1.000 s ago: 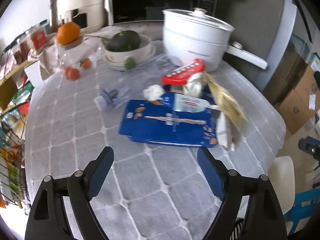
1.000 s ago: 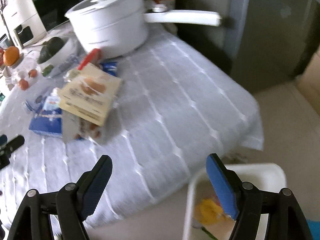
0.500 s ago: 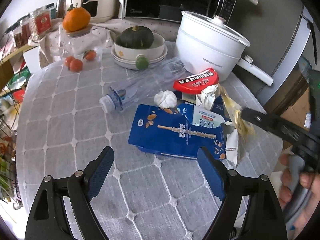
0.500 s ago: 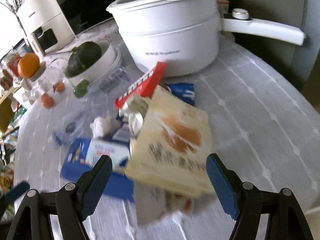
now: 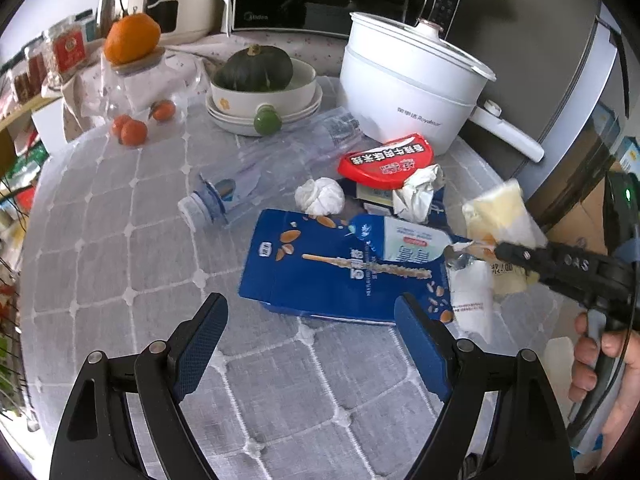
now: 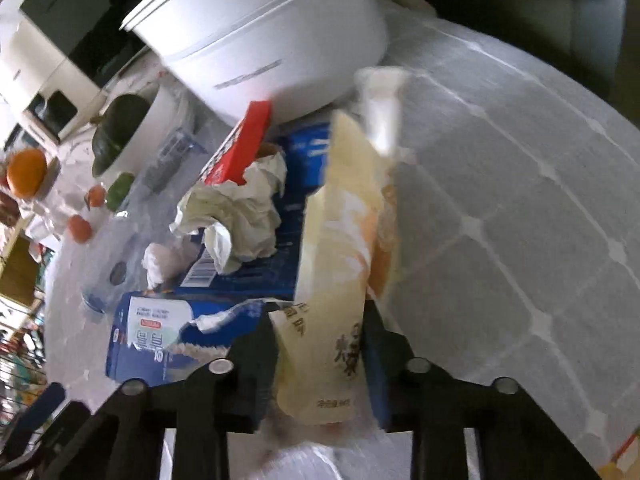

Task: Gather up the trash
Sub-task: 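Grasp the cream snack wrapper with the right tool, then grasp the blue snack box with the left tool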

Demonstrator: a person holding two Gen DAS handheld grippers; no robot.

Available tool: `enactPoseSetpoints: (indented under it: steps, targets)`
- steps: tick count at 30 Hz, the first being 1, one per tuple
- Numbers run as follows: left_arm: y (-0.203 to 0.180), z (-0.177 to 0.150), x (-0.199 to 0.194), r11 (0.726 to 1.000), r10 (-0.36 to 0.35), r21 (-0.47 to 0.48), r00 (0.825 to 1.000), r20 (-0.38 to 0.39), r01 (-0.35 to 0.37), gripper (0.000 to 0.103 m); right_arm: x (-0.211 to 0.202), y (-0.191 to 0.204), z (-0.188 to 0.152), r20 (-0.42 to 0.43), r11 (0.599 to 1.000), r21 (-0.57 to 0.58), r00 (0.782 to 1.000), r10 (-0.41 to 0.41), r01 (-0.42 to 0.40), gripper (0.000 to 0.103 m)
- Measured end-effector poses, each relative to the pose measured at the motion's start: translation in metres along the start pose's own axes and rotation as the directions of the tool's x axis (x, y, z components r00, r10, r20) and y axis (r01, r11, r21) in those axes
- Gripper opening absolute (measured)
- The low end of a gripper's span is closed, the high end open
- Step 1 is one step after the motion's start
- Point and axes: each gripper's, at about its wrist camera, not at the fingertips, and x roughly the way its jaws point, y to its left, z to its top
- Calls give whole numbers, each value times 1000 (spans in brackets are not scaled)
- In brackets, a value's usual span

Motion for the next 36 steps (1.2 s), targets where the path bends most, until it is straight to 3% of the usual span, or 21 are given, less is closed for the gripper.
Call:
enactPoseSetpoints:
  steps: [5, 11, 13, 17, 20, 22, 24, 25, 28, 30, 33, 36]
  targets:
    - [-6, 5, 3, 992, -98, -81, 995, 16, 99, 87, -25, -28, -3, -16, 999, 51, 1000, 20, -19, 27]
    - [-20, 16, 22, 965, -195, -171, 980, 46, 200, 83, -61, -43, -7, 21, 1000, 13, 1000, -17, 17, 27]
    - [-20, 17, 35, 951, -211, -221, 977, 44, 215, 80, -72, -48, -10, 36, 999, -2, 999, -33, 33, 27]
    - [-15, 19, 59, 898, -258, -354, 964, 60, 262, 73, -83, -56, -14, 40, 999, -7, 998, -48, 48, 27]
    - [-10, 19, 73, 845, -281, -448, 955, 95, 293, 60, -86, -60, -16, 36, 999, -11, 998, -51, 52, 27]
    - [-9, 18, 81, 829, -279, -480, 956, 92, 287, 38, -87, -62, -17, 35, 999, -12, 998, -49, 49, 27]
    - [-8, 16, 85, 812, -291, -500, 952, 100, 301, 30, -88, -62, -17, 34, 999, -15, 998, -45, 45, 27]
    - [-9, 16, 83, 811, -292, -498, 950, 112, 308, 10, -89, -61, -18, 35, 999, -17, 999, -42, 43, 27]
    - [-20, 24, 65, 849, -283, -423, 948, 142, 317, 7, -93, -59, -20, 42, 999, -26, 998, -42, 43, 27]
    - [-33, 30, 47, 896, -250, -335, 954, 164, 293, 7, -98, -57, -21, 54, 999, -30, 998, -40, 41, 27]
    - [-49, 37, 19, 944, -205, -215, 956, 207, 249, 5, -105, -54, -22, 76, 999, -31, 996, -36, 38, 27]
    - [-59, 36, -7, 967, -176, -138, 951, 256, 216, 2, -115, -49, -25, 102, 998, -39, 994, -34, 38, 27]
